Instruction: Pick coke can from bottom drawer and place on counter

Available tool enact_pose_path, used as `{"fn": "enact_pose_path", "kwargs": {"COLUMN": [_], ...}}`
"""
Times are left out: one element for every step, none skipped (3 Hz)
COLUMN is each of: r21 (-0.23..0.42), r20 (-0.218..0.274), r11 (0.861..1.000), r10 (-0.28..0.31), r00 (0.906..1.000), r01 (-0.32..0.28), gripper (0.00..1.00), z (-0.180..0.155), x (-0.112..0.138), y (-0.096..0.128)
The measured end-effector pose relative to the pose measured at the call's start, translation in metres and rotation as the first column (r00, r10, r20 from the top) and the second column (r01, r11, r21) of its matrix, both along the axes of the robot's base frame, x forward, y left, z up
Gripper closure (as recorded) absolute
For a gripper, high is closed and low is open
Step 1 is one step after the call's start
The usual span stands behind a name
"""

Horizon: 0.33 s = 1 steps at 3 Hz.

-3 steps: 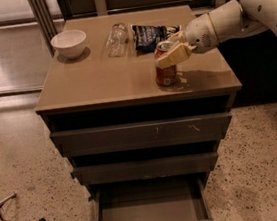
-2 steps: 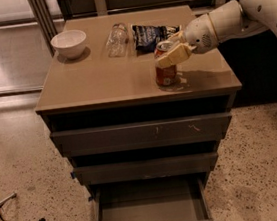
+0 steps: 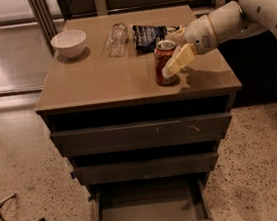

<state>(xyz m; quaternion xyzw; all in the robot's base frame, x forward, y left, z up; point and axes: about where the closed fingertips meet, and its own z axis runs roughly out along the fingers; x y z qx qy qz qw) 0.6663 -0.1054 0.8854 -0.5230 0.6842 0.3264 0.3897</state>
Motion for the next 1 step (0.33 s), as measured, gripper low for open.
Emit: {"fn": "enact_pose_path", "kwargs": {"r21": [0.000], "r20": [0.000], "r11": [1.000], "r10": [0.000], "r00": [1.0000], "r01": [0.000], "gripper": [0.00], "z": [0.0000], "x": [0.0000], "y": [0.0000]}}
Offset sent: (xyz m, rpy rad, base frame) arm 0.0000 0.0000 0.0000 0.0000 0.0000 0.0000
